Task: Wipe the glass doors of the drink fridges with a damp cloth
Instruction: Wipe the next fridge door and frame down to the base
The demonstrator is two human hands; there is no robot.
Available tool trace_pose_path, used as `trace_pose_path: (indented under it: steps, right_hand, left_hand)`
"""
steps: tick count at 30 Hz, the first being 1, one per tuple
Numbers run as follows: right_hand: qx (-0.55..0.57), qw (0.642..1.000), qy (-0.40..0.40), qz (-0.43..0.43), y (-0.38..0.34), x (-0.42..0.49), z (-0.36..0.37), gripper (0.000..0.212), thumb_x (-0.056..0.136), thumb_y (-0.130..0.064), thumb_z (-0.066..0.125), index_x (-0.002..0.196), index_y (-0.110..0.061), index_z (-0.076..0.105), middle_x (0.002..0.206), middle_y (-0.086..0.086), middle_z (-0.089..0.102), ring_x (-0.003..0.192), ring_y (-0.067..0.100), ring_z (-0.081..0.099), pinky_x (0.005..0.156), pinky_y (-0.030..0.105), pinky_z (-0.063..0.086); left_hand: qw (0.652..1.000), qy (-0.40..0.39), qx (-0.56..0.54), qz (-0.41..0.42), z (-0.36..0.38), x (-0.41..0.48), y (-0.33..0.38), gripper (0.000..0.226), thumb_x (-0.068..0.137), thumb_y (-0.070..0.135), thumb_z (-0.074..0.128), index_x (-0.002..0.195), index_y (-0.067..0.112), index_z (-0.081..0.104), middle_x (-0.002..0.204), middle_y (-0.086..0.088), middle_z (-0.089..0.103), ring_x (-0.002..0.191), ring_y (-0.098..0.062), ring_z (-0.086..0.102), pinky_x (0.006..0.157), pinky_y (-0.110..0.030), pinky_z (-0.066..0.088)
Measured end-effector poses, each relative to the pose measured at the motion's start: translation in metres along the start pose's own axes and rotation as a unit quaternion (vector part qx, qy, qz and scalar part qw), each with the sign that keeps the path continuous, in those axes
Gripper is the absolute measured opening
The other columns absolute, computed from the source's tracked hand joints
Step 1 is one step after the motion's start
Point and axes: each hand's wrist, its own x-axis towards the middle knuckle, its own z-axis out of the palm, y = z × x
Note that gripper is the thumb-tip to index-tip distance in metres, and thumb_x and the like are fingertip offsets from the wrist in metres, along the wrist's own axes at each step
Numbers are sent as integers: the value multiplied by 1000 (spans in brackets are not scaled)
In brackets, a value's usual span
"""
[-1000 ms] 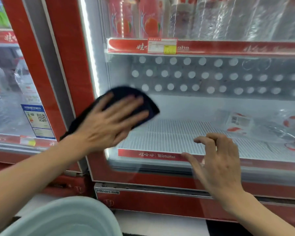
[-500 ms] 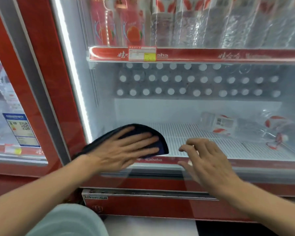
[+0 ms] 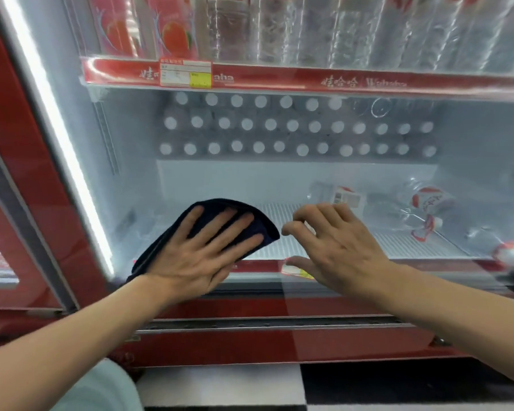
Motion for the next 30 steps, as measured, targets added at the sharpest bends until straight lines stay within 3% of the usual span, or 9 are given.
trace_pose_path:
  steps: [3, 7, 10, 12, 15, 18, 22, 25, 30]
  right_hand:
    - [12, 1000, 8, -4, 9, -4, -7, 62, 73, -48, 90, 114, -14, 58, 107, 9, 59, 88, 29, 57, 79, 38, 39]
    - [8, 999, 23, 25, 26, -13, -8, 62, 75, -52, 86, 114, -15, 57, 106, 10, 59, 89, 29, 55, 79, 41, 40]
    - [6, 999, 23, 40, 25, -16, -4, 62, 74, -52, 86, 115, -16, 56, 109, 9, 57, 92, 28, 52, 81, 42, 40]
    - [12, 999, 18, 49, 23, -14, -5, 59, 74, -49, 86, 113, -15, 60, 109, 8, 58, 92, 29, 55, 82, 43, 42]
    - [44, 998, 25, 31, 28, -12, -11, 45, 71, -35, 88, 103, -12, 67, 104, 10, 62, 89, 33, 60, 80, 44, 43]
    - [65, 998, 20, 7, 50, -26, -22, 43, 72, -31, 91, 98, -10, 65, 101, 11, 60, 85, 31, 55, 77, 40, 42]
    - [23, 998, 30, 39, 79, -50, -25, 51, 73, -45, 91, 100, -12, 64, 102, 13, 61, 84, 32, 57, 77, 39, 36]
    - [25, 997, 43, 54, 79, -56, -17, 50, 73, -45, 91, 100, -12, 64, 105, 13, 62, 87, 30, 54, 78, 40, 36]
    - [37, 996, 41, 67, 76, -55, -15, 50, 69, -43, 92, 98, -12, 66, 104, 12, 61, 91, 26, 44, 80, 40, 35]
  left_hand:
    - [999, 13, -13, 34, -12, 20, -39, 62, 102, 32, 40, 161, 28, 24, 170, -6, 14, 158, -27, 5, 126, -52, -1]
    - [982, 81, -26, -169, -36, 76, -68, 60, 103, 28, 38, 161, 23, 25, 167, -12, 12, 156, -35, 11, 124, -59, 2]
    - [966, 86, -30, -244, -30, 83, -35, 61, 103, 29, 36, 162, 19, 22, 167, -15, 8, 155, -40, 11, 122, -63, 1]
    - [981, 52, -29, -184, -13, 62, 9, 66, 100, 30, 39, 162, 20, 19, 169, -13, 3, 157, -36, 3, 123, -61, -2]
    - [1000, 1, -5, 22, 7, 29, 51, 73, 96, 32, 43, 163, 23, 17, 171, -6, 3, 158, -27, 0, 126, -53, -3]
    - [997, -9, -17, 77, 3, 35, 32, 70, 97, 31, 39, 163, 23, 16, 171, -4, 2, 158, -24, -1, 127, -49, -6]
    - [999, 35, -28, -23, -23, 91, -9, 61, 102, 28, 37, 161, 22, 24, 169, -7, 14, 157, -28, 9, 126, -53, 0]
    - [992, 68, -27, -104, -28, 120, -3, 61, 102, 27, 38, 161, 19, 25, 167, -11, 16, 154, -34, 16, 124, -59, 1]
    - [988, 63, -16, -138, -19, 113, 21, 64, 100, 28, 40, 161, 18, 23, 169, -13, 10, 153, -37, 13, 122, -63, 0]
